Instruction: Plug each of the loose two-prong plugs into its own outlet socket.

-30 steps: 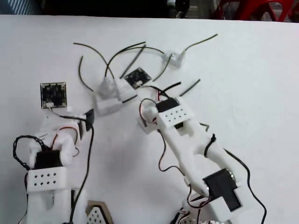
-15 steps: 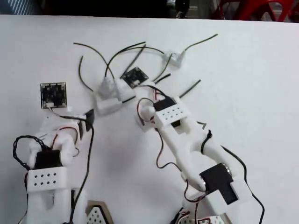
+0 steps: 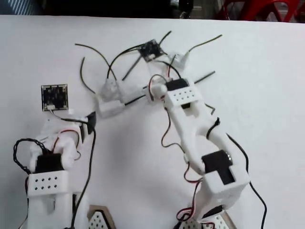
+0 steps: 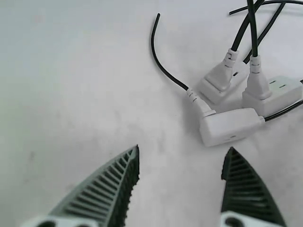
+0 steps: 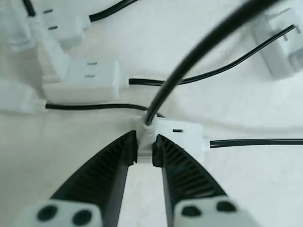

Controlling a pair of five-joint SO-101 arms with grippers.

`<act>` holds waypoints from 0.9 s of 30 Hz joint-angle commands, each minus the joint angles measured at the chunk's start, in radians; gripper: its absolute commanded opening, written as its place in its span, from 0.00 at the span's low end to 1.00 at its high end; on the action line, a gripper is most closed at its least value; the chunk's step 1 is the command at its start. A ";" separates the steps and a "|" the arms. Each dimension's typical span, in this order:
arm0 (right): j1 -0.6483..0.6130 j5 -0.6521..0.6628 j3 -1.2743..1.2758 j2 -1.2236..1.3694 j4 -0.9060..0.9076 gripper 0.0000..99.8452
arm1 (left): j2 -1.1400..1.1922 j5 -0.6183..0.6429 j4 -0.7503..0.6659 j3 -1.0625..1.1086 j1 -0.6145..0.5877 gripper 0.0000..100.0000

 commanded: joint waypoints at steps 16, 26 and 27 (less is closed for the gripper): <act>0.051 -0.091 -0.423 0.226 0.067 0.14 | -0.018 -0.046 -0.017 -0.003 -0.007 0.28; 0.008 -0.095 -0.358 -0.090 0.429 0.02 | -0.120 -0.046 0.015 -0.029 0.001 0.28; 0.004 -0.095 -0.333 -0.130 0.463 0.02 | -0.170 -0.046 0.035 -0.029 0.002 0.28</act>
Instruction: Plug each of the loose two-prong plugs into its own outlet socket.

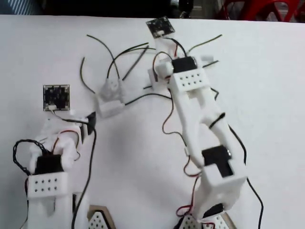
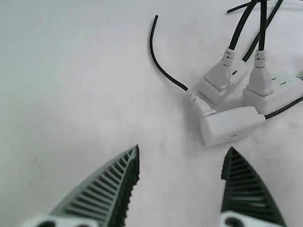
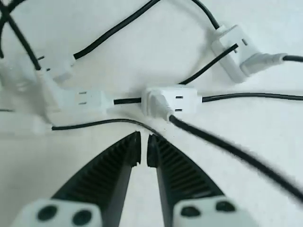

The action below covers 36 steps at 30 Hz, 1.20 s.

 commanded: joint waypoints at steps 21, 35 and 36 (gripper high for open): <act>0.035 -0.011 1.200 -1.526 0.038 0.02 | -0.708 -0.011 0.276 0.120 0.147 0.07; 0.081 -0.011 1.626 -1.969 -0.008 0.02 | -0.708 -0.126 0.270 0.354 0.216 0.05; 0.081 -0.011 1.637 -1.966 -0.010 0.02 | -0.708 -0.129 0.267 0.371 0.216 0.05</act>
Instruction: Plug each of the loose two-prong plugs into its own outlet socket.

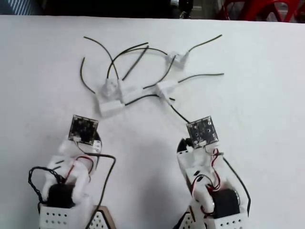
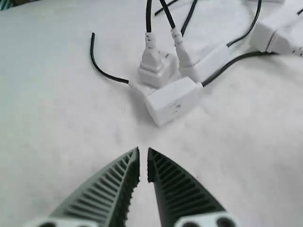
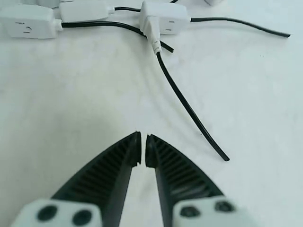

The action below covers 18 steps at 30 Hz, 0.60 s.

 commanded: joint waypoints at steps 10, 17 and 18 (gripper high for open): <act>0.013 -0.011 0.265 0.021 -0.168 0.02 | -0.008 -0.014 -0.072 0.084 0.013 0.05; 0.022 -0.003 0.269 0.027 -0.085 0.02 | -0.008 -0.015 0.097 0.084 0.007 0.05; 0.022 -0.003 0.269 0.027 -0.061 0.02 | -0.008 -0.015 0.109 0.084 0.005 0.05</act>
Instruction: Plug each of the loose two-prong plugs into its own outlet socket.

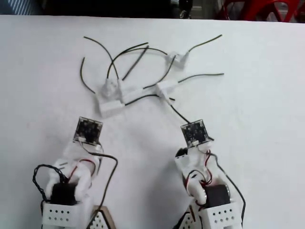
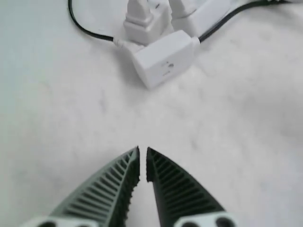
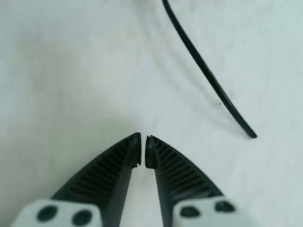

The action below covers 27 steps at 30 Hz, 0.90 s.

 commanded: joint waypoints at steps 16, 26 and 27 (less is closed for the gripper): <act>0.013 -0.003 0.012 -0.001 0.119 0.02 | -0.013 0.000 0.204 -0.003 -0.099 0.05; 0.013 -0.003 0.012 -0.001 0.119 0.02 | -0.013 0.000 0.204 -0.003 -0.101 0.05; 0.013 -0.003 0.012 -0.001 0.119 0.02 | -0.013 0.000 0.204 -0.003 -0.101 0.05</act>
